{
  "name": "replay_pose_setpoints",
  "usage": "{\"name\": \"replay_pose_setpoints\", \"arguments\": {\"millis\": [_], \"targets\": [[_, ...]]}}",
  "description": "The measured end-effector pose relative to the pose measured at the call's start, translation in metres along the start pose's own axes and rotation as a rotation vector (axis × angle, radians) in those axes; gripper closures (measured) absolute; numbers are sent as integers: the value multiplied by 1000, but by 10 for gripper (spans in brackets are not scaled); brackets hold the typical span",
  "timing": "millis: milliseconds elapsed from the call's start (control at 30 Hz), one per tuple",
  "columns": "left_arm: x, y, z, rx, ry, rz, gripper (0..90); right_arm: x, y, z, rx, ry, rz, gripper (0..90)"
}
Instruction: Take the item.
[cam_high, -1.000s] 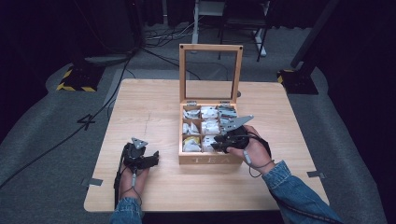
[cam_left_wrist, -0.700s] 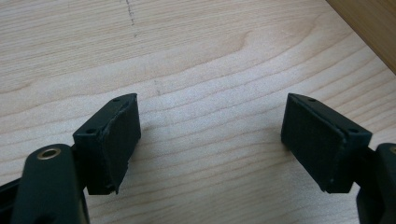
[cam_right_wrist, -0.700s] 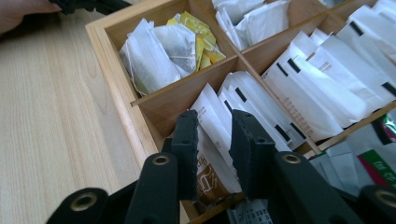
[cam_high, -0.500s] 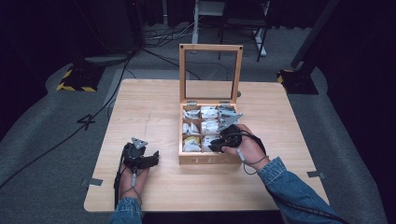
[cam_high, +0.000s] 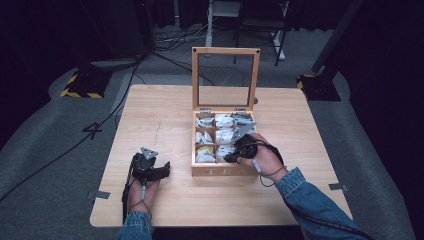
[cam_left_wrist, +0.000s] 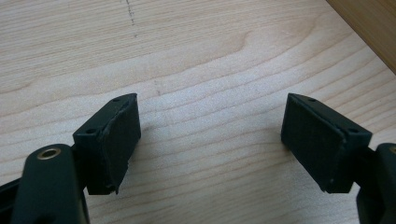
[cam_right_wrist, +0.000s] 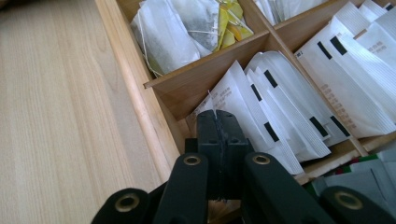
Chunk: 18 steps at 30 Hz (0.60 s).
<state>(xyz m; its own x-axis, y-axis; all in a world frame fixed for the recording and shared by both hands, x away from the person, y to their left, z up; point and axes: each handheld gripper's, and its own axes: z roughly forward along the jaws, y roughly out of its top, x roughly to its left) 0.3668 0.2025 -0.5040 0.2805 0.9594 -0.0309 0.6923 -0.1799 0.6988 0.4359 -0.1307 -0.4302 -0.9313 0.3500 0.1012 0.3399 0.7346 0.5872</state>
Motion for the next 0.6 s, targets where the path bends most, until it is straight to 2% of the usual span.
{"name": "replay_pose_setpoints", "arguments": {"millis": [67, 167, 200, 400, 433, 500, 600], "targets": [[0, 0, 0, 0, 0, 0, 204, 0, 0, -1, -3, -1, -4, 900], [0, 0, 0, 0, 0, 1, 204, 0, 2, -7, -31, 4, 1, 900], [0, 0, 0, 2, 0, 5, 204, 0, 3, -12, -61, 10, -2, 900], [1, 0, 0, 2, 0, 7, 204, 4, 8, -23, -107, 4, -17, 900], [0, 0, 0, 2, 0, 5, 204, 6, 10, -29, -136, -4, -22, 900], [0, 0, 0, 2, 0, 5, 204, 7, 11, -34, -157, -12, -21, 900], [0, 0, 0, 2, 0, 4, 204, 7, 12, -42, -205, -25, -3, 900]]}}
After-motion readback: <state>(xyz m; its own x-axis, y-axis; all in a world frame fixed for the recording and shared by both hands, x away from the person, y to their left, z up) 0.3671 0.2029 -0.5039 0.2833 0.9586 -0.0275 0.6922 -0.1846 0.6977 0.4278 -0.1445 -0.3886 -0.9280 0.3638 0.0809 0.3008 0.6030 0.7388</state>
